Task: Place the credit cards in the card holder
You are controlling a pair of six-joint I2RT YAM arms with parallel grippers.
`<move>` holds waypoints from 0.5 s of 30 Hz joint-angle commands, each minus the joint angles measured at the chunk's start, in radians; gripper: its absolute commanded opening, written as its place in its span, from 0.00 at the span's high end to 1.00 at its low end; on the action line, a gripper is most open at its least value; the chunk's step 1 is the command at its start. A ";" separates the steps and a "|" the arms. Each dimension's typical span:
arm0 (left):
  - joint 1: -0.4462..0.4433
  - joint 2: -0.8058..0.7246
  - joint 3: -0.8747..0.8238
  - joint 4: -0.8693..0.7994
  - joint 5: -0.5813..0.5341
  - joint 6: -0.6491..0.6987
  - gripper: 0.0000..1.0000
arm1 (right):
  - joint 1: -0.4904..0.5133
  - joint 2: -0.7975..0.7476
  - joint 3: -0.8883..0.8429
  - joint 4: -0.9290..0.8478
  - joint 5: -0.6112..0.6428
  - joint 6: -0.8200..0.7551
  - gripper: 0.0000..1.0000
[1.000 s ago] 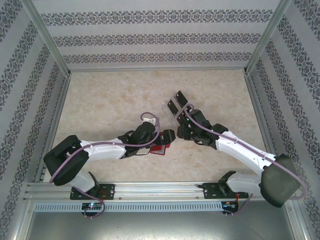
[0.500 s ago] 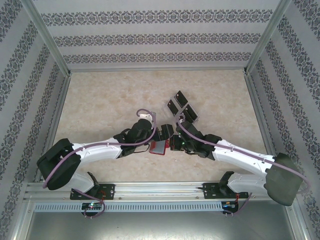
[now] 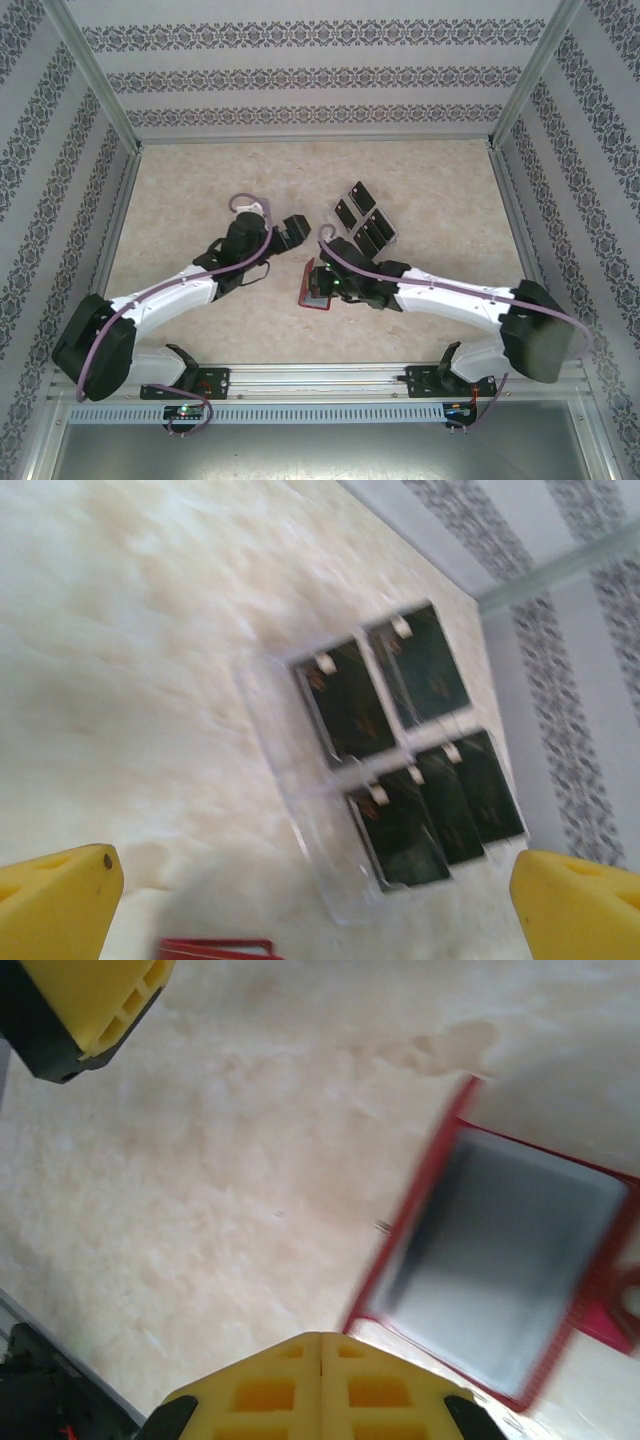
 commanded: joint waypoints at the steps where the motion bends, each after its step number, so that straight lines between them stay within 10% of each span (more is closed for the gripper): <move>1: 0.087 -0.031 0.043 -0.177 0.012 0.052 0.00 | 0.017 0.097 0.112 0.019 -0.018 -0.055 0.96; 15: 0.159 0.048 0.090 -0.331 0.139 0.169 0.00 | 0.003 0.103 -0.046 -0.012 -0.011 -0.026 1.00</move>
